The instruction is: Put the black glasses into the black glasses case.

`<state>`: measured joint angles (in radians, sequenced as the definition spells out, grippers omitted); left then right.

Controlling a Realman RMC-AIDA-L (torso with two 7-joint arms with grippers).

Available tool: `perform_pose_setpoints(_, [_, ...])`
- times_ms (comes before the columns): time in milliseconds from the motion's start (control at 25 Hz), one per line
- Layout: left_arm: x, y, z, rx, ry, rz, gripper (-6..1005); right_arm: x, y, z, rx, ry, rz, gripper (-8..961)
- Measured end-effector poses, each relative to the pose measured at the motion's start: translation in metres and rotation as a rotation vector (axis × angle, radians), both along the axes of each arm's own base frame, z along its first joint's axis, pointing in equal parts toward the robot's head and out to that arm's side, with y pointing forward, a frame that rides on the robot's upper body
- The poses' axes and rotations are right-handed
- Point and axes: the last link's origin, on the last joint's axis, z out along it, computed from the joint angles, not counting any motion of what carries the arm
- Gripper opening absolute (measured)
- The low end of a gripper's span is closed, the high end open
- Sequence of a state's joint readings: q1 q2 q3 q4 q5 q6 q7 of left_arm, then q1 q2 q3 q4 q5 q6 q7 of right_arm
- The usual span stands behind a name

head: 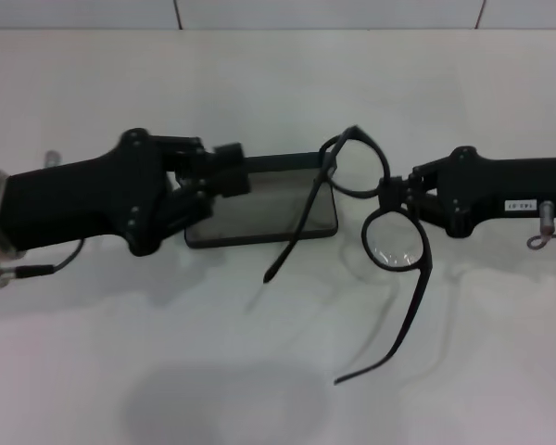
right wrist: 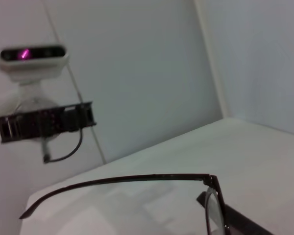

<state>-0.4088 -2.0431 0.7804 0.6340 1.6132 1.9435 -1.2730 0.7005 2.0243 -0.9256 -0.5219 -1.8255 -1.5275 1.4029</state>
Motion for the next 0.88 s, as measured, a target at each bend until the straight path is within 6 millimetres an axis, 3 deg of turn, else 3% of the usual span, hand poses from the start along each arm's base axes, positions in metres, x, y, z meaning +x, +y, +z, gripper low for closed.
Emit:
perform_pose_setpoints(320, [0.032,0.010,-0.016,-0.144,0.054,-0.188,116,-0.007,-0.009,0.001,-0.030,0.007,0.112,47])
perform_pose_setpoints(560, [0.040,0.012,-0.019,-0.159,0.051,-0.216,-2,-0.008,-0.010,0.001,-0.028,0.009,0.139,47])
perform_pose_setpoints(880, [0.041,0.011,-0.025,-0.152,0.038,-0.222,-2,-0.015,-0.009,0.007,-0.007,0.070,0.154,46])
